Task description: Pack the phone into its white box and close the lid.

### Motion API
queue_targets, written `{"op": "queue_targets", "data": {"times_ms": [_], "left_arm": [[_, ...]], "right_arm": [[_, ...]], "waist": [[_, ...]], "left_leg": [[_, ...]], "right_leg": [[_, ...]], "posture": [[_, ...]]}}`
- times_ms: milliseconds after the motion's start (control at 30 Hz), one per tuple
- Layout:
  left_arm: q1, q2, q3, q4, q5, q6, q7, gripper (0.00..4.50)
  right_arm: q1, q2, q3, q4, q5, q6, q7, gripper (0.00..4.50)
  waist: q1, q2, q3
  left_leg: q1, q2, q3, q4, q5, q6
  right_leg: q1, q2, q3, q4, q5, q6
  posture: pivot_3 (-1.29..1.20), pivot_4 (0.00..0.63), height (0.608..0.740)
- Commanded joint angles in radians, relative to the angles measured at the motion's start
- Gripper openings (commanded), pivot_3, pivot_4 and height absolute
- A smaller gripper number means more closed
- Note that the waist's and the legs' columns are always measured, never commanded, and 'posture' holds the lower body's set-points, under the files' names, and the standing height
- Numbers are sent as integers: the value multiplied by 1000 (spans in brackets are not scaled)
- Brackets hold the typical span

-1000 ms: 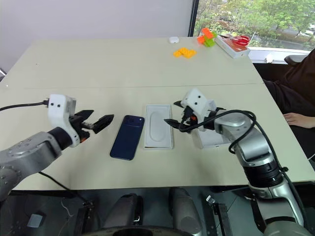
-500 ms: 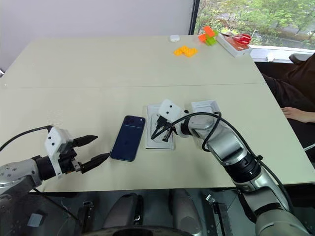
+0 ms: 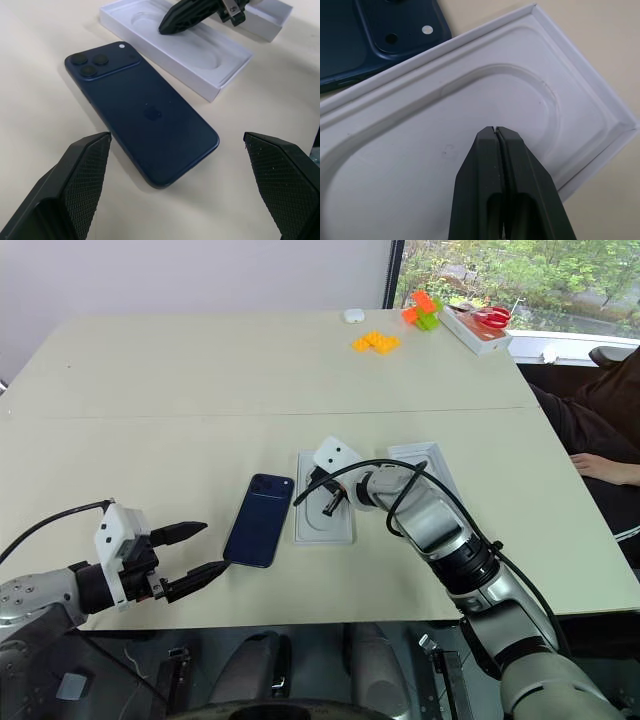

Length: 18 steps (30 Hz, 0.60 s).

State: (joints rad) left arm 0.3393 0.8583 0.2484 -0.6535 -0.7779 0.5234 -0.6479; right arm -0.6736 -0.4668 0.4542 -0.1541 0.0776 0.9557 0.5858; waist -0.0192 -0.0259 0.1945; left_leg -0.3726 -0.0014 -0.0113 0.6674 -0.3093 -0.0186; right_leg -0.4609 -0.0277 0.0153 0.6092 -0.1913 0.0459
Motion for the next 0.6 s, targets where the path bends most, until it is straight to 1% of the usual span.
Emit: {"op": "queue_targets", "data": {"times_ms": [33,200,300,367,467,600], "left_arm": [[-13,-15,0,-41,1,23,10,4500],[-55,-38,30,-28,-33,104,59,4500],[-93,-43,51,-2,-40,191,141,4500],[-119,-66,78,41,-73,254,200,4500],[-145,-99,114,68,-118,299,236,4500],[-169,-114,147,82,-121,357,300,4500]], "right_arm": [[9,-30,-2,-49,-12,-47,33,60],[35,-54,-54,-116,13,-199,92,60],[46,-67,-86,-165,42,-224,132,60],[45,-61,-79,-186,42,-217,137,60],[40,-45,-70,-202,37,-195,137,60],[-13,40,3,-231,34,-12,99,60]], "waist": [[1,0,0],[0,0,0],[-2,0,0],[-2,0,0],[-2,0,0],[-3,0,0]], "left_leg": [[0,0,0,0,0,0],[1,0,0,1,0,0],[1,0,0,1,0,0],[2,0,-1,1,0,0],[3,0,-1,1,0,0],[3,1,-2,1,1,-1]], "right_leg": [[0,0,0,0,0,0],[0,1,0,3,0,1],[0,1,0,4,1,3],[0,2,0,5,2,3],[0,3,0,6,2,3],[0,2,0,6,2,3]], "posture": [[0,150,740],[0,150,740],[0,150,740],[0,150,740],[0,150,740],[0,150,740]]}}
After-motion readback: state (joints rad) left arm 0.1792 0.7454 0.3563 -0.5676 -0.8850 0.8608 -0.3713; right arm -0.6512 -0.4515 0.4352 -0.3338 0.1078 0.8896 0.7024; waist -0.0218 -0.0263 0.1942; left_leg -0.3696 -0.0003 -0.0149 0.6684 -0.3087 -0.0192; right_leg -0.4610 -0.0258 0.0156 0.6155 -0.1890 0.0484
